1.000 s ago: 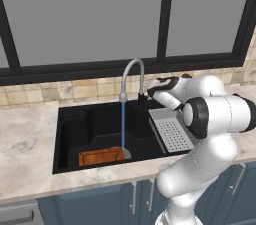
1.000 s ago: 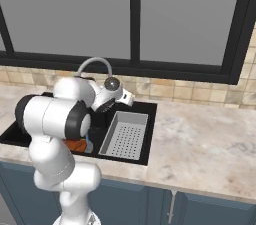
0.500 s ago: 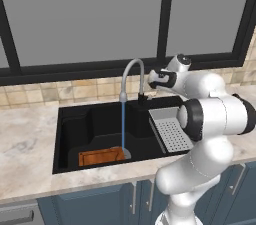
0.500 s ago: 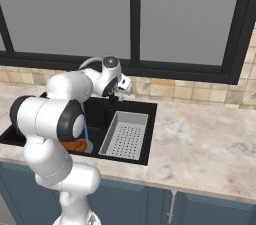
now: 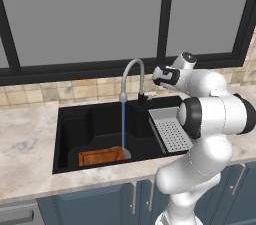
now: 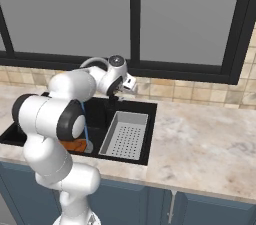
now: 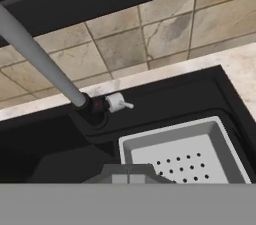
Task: Turn on the sink faucet with hot water and rinse the cutting board for ten seconds, then turn off the faucet. Push the cutting board to reach the water if necessary.
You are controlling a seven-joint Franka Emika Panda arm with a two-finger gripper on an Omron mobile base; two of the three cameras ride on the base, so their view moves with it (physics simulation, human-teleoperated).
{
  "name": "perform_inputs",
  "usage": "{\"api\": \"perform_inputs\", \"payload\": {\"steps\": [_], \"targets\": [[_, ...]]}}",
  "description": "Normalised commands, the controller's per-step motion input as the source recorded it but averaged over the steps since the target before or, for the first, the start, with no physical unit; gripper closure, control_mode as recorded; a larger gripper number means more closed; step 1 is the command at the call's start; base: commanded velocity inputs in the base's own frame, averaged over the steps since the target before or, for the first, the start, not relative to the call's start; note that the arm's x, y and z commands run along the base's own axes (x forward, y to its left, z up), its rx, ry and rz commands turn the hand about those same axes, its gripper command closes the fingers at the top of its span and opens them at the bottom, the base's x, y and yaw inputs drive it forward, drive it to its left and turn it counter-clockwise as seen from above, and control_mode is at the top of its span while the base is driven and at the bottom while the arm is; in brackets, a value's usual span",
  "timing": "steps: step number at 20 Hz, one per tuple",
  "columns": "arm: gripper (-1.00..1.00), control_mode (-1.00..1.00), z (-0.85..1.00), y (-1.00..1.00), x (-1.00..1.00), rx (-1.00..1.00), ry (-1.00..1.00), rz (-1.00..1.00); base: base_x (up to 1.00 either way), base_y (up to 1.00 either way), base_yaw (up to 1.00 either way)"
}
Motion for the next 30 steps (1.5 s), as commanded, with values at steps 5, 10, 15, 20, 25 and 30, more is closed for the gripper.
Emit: {"api": "perform_inputs", "payload": {"steps": [5, 10, 15, 20, 25, 30], "targets": [[1.0, -1.0, -0.05, -0.07, 0.0, -0.06, 0.01, 0.0, 0.0, 0.0, 0.0], [1.0, -1.0, -0.01, 0.0, -0.08, -0.07, 0.03, 0.0, 0.0, 0.0, 0.0], [1.0, -1.0, -0.01, 0.0, -0.13, -0.08, 0.05, 0.03, 0.0, 0.0, 0.0], [1.0, -1.0, 0.0, -0.03, -0.05, 0.0, 0.03, 0.02, 0.0, 0.0, 0.0], [1.0, -1.0, 0.0, -0.05, 0.0, 0.0, 0.0, 0.04, 0.0, 0.0, 0.0], [1.0, -1.0, -0.02, -0.05, 0.0, 0.0, 0.0, 0.04, 0.0, 0.0, 0.0]]}}
